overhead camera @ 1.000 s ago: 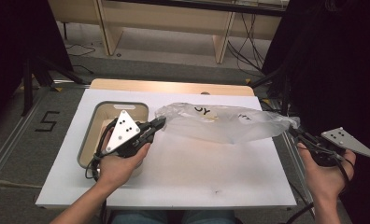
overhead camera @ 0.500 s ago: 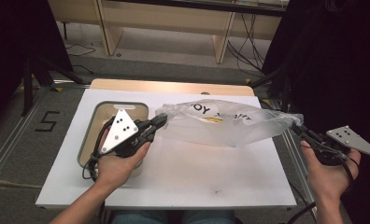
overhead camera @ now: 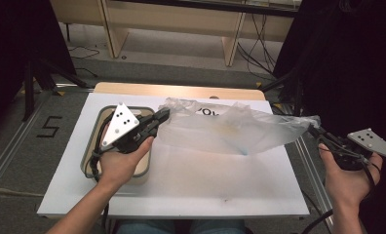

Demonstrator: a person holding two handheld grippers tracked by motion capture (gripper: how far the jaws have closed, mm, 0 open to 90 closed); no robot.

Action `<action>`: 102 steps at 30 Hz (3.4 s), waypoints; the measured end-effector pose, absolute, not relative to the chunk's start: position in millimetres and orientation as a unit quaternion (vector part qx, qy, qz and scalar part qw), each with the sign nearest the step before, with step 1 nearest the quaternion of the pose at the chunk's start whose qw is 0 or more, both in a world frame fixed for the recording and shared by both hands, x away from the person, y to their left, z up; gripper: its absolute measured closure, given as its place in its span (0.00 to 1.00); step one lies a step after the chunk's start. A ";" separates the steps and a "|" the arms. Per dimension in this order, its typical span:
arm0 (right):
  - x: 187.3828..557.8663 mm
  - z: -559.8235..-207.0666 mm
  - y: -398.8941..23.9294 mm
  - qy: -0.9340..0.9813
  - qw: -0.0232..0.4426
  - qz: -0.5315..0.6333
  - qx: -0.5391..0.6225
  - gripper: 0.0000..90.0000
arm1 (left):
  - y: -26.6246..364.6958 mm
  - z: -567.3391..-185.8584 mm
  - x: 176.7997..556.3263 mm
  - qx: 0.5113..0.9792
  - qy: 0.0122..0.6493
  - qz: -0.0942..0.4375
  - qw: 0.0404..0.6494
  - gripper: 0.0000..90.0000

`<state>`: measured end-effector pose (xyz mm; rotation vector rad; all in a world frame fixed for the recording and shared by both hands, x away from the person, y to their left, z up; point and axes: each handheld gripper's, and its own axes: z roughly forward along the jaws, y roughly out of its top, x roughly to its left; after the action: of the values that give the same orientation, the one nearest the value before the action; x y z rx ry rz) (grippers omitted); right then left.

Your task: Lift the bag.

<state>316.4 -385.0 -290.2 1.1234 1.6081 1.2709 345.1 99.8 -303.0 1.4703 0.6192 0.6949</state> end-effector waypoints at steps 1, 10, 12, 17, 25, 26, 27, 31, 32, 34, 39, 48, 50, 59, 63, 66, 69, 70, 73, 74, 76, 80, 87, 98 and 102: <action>316.7 -290.1 -384.7 0.633 0.391 0.500 0.443 0.99 | 100.7 -303.5 346.3 0.645 0.275 0.306 0.644 0.99; 317.8 -286.2 -380.2 0.629 0.400 0.505 0.436 1.00 | 105.0 -299.5 346.1 0.639 0.275 0.314 0.647 0.99; 317.6 -285.0 -379.4 0.629 0.401 0.506 0.435 1.00 | 105.9 -297.8 345.7 0.636 0.274 0.316 0.649 0.99; 317.6 -283.5 -378.2 0.625 0.404 0.509 0.432 1.00 | 106.6 -296.6 346.5 0.632 0.274 0.318 0.652 0.99; 319.1 -285.2 -378.2 0.625 0.404 0.509 0.432 1.00 | 106.5 -298.6 349.3 0.629 0.277 0.320 0.652 0.99; 319.2 -285.4 -378.2 0.625 0.404 0.508 0.433 1.00 | 106.4 -298.6 349.5 0.629 0.277 0.320 0.652 0.99; 319.4 -285.5 -378.2 0.625 0.403 0.508 0.434 1.00 | 106.3 -298.5 349.5 0.629 0.277 0.320 0.652 0.99; 319.2 -285.3 -378.4 0.624 0.405 0.509 0.433 1.00 | 105.6 -298.1 349.4 0.627 0.276 0.323 0.652 0.99; 319.3 -285.2 -378.3 0.624 0.405 0.509 0.433 1.00 | 105.4 -298.0 349.4 0.627 0.275 0.325 0.652 0.99; 319.1 -285.2 -378.3 0.623 0.406 0.509 0.433 1.00 | 105.0 -297.9 349.4 0.627 0.274 0.329 0.651 0.99; 319.4 -285.5 -378.2 0.623 0.406 0.510 0.433 1.00 | 104.3 -297.0 349.5 0.620 0.275 0.334 0.654 0.99; 320.1 -285.6 -378.9 0.622 0.406 0.509 0.434 1.00 | 101.7 -290.9 347.1 0.610 0.266 0.338 0.666 0.99; 320.1 -285.1 -379.1 0.621 0.407 0.509 0.434 1.00 | 101.2 -288.6 345.9 0.608 0.263 0.338 0.669 0.99; 320.6 -282.2 -377.6 0.618 0.411 0.514 0.430 1.00 | 101.1 -287.7 354.3 0.600 0.273 0.342 0.669 0.99; 323.7 -281.1 -375.9 0.618 0.409 0.515 0.430 0.99 | 100.8 -294.1 364.0 0.602 0.285 0.346 0.661 0.99; 329.6 -284.9 -374.0 0.624 0.403 0.511 0.433 0.99 | 100.9 -301.6 374.4 0.608 0.298 0.343 0.651 0.99; 336.1 -290.4 -372.0 0.629 0.399 0.505 0.436 0.99 | 100.9 -310.6 385.9 0.614 0.314 0.338 0.640 0.99; 338.9 -292.8 -371.3 0.631 0.397 0.503 0.437 0.99 | 100.9 -313.4 389.3 0.617 0.318 0.338 0.635 0.99; 345.5 -298.1 -370.2 0.635 0.399 0.494 0.440 0.99 | 99.5 -321.5 398.1 0.626 0.327 0.338 0.622 0.99; 348.0 -300.1 -369.9 0.636 0.399 0.492 0.441 0.99 | 98.7 -324.1 401.0 0.628 0.330 0.339 0.617 0.99; 353.3 -304.8 -368.5 0.639 0.399 0.485 0.444 0.99 | 97.2 -329.5 406.7 0.635 0.337 0.337 0.608 0.99; 366.1 -315.5 -364.8 0.646 0.398 0.473 0.448 0.99 | 94.6 -340.5 418.5 0.650 0.354 0.333 0.585 0.99; 385.7 -336.4 -359.9 0.655 0.391 0.457 0.458 0.99 | 93.5 -354.4 431.2 0.663 0.368 0.337 0.559 0.99; 391.7 -346.0 -359.1 0.655 0.386 0.454 0.464 0.96 | 92.2 -360.8 436.9 0.668 0.370 0.340 0.548 0.94; 392.0 -346.0 -360.1 0.653 0.386 0.454 0.467 0.93 | 91.4 -360.1 436.4 0.667 0.373 0.338 0.549 0.81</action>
<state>392.0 -360.1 -346.0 1.1879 1.6635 1.1565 436.4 91.4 -360.1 1.5783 0.8835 0.8009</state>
